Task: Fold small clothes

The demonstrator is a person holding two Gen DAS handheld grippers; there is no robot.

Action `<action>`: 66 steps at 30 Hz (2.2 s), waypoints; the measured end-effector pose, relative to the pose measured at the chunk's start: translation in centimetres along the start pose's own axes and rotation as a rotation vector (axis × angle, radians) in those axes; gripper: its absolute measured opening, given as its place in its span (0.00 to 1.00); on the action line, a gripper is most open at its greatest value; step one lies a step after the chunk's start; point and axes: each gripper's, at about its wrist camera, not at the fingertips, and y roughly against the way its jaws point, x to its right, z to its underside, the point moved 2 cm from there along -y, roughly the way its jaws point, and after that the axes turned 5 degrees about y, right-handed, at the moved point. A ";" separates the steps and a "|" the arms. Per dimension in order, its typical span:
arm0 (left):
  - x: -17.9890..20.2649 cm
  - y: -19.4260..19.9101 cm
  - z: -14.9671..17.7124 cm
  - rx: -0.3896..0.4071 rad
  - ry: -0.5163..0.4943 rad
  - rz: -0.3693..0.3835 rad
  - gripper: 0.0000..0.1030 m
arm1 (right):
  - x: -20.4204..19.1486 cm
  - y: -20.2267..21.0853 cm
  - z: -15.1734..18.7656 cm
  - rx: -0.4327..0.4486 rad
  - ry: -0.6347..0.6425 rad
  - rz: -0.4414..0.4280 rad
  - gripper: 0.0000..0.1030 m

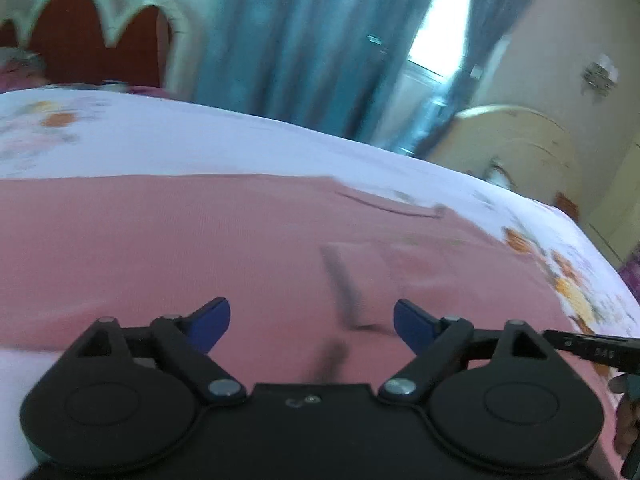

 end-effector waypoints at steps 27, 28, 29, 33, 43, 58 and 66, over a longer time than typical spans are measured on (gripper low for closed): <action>-35.1 12.3 -3.4 0.429 0.847 -0.291 0.11 | -1.5 -0.9 -2.3 0.022 -0.057 0.119 0.72; -34.3 12.3 -4.0 0.442 0.814 -0.271 0.11 | -1.5 -0.8 -2.3 0.023 -0.057 0.120 0.72; -33.1 12.0 -4.7 0.445 0.773 -0.248 0.11 | -1.4 -0.8 -2.3 0.026 -0.057 0.122 0.72; -25.6 10.1 -7.8 0.415 0.588 -0.108 0.11 | -1.0 -0.6 -2.4 0.034 -0.078 0.129 0.72; -3.1 0.7 -8.3 0.169 0.226 0.176 0.11 | 1.1 1.1 -2.3 0.061 -0.133 0.113 0.72; 15.2 -11.8 1.0 -0.166 -0.009 0.291 0.32 | 8.0 5.5 -0.8 0.092 -0.341 0.062 0.72; 14.7 -6.6 2.2 -0.076 -0.084 0.242 0.67 | 8.5 4.9 -1.6 0.091 -0.382 -0.049 0.72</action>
